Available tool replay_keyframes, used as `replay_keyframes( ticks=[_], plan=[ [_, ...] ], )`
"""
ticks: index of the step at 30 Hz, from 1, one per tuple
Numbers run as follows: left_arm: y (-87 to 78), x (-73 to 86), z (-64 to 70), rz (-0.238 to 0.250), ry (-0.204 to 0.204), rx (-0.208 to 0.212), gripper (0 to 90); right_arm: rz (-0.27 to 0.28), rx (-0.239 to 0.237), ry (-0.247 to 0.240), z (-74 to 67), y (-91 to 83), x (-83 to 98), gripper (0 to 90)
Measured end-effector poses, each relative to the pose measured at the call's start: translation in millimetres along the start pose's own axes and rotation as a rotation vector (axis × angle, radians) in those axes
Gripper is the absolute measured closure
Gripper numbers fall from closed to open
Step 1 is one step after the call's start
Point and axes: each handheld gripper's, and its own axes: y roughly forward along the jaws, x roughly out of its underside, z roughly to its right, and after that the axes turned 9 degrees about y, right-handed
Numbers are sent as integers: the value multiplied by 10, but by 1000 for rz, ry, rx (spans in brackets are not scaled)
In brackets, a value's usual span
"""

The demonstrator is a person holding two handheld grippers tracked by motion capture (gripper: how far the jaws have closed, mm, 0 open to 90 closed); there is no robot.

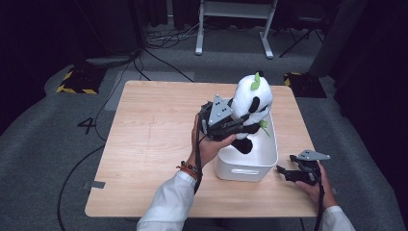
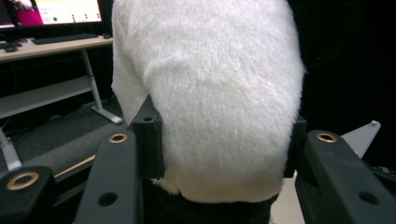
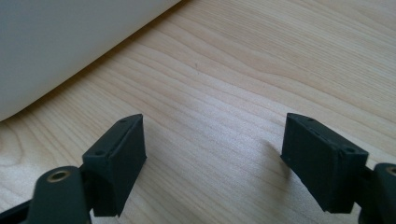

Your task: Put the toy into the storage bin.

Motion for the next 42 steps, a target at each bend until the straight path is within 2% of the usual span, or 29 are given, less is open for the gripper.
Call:
replay_keyframes(
  ticks=[4, 7, 11, 22, 31, 42],
  plan=[
    [73, 23, 44, -36, 13, 26, 505, 0, 0, 0, 2, 1, 0, 217],
    [117, 63, 67, -60, 26, 22, 500, 0, 0, 0, 0, 0, 0, 217],
    [145, 117, 46, -79, 24, 34, 493, 0, 0, -1, -1, 0, 0, 217],
    [288, 220, 17, -172, 29, 87, 471, 0, 0, 0, 1, 0, 0, 218],
    [376, 256, 21, -252, 58, 132, 444, 0, 0, 0, 2, 1, 0, 217],
    [454, 291, 45, -320, 83, 152, 401, 0, 0, 0, 1, 0, 0, 217]
  ],
)
